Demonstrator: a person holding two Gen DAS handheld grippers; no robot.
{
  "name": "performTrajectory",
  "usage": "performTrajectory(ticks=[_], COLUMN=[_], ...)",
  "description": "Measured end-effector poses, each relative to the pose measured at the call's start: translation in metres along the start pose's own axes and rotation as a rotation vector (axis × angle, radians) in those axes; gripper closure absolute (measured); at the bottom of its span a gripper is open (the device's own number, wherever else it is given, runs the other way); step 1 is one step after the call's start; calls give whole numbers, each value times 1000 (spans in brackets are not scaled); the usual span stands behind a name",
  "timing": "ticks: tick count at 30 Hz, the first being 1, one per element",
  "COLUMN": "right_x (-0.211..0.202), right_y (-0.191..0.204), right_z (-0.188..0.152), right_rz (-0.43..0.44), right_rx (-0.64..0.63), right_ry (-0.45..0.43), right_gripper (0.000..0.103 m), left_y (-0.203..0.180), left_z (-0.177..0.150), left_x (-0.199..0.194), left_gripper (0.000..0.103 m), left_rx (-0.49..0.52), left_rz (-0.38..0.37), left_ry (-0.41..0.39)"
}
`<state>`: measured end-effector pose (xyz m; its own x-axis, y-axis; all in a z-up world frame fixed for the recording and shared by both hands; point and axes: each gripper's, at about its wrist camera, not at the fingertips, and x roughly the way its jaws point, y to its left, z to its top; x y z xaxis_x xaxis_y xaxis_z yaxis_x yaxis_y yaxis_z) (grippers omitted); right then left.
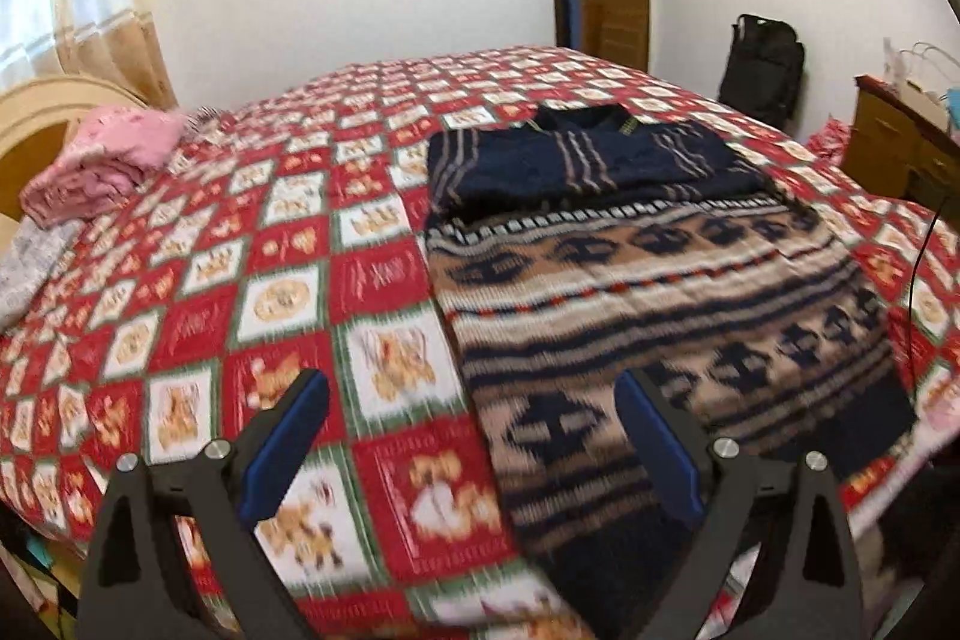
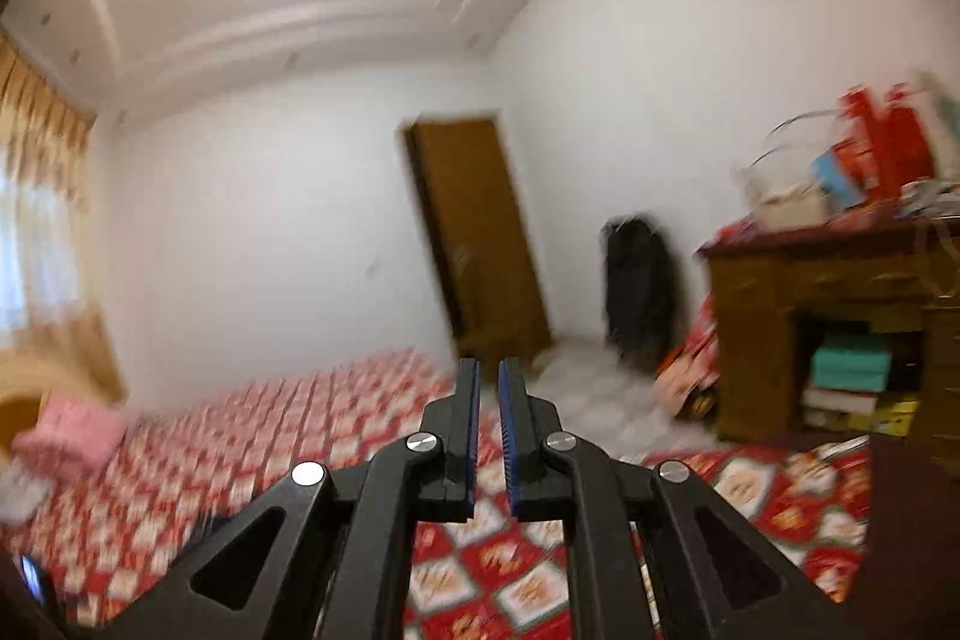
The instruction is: Fold small clothes
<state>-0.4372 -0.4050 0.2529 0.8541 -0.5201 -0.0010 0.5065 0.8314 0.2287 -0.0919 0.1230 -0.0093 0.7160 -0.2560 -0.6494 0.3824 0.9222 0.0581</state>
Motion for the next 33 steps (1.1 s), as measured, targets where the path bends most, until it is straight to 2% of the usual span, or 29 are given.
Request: performTrajectory(ticks=[3, 5, 6, 7, 8, 9, 10, 12, 13, 15, 16, 18, 19, 21, 25, 27, 31, 33], right_x=[-34, -44, -42, -32, -22, -8, 7, 25, 37, 50, 58, 67, 71, 72, 79, 81, 62, 57], right_y=[-4, 5, 10, 18, 26, 38, 52, 72, 89, 107, 119, 129, 131, 128, 109, 96, 59, 50], right_z=[20, 24, 22, 14, 4, -12, -36, -76, -112, -157, -193, -235, -258, -284, -277, -251, -167, -142], right_rz=[-20, 26, 59, 136, 201, 275, 362, 448, 503, 549, 563, 555, 544, 491, 434, 429, 384, 412], right_rx=[-1, -50, -71, -102, -122, -148, -186, -232, -259, -307, -354, -402, -424, -455, -406, -310, -102, -6], right_ry=[-98, -97, -63, 28, 103, 194, 321, 491, 619, 754, 847, 959, 1022, 1071, 1038, 946, 634, 577], right_gripper=[96, 95, 85, 75, 47, 29, 28, 28, 28, 29, 29, 39, 42, 42, 42, 42, 42, 42], left_y=[5, 8, 9, 10, 10, 7, 5, -1, -4, -12, -15, -21, -23, -27, -26, -25, -23, -24], left_z=[-14, -22, -27, -31, -32, -32, -32, -38, -40, -43, -46, -51, -54, -59, -65, -65, -62, -60], left_x=[-13, -16, -15, -12, -6, 0, 4, 5, 5, 9, 10, 15, 17, 22, 28, 29, 26, 23], left_gripper=[5, 5, 4, 4, 4, 4, 4, 4, 4, 4, 4, 4, 4, 4, 4, 4, 4, 4], left_rx=[4, 3, -9, -31, -48, -59, -69, -71, -64, -36, -24, -5, 4, 17, 7, -10, -35, -37], left_rz=[-23, -28, -35, -54, -69, -77, -88, -115, -118, -119, -116, -114, -111, -100, -102, -105, -118, -119], left_ry=[10, 20, 26, 38, 65, 102, 117, 117, 121, 130, 134, 150, 160, 179, 201, 201, 180, 170])
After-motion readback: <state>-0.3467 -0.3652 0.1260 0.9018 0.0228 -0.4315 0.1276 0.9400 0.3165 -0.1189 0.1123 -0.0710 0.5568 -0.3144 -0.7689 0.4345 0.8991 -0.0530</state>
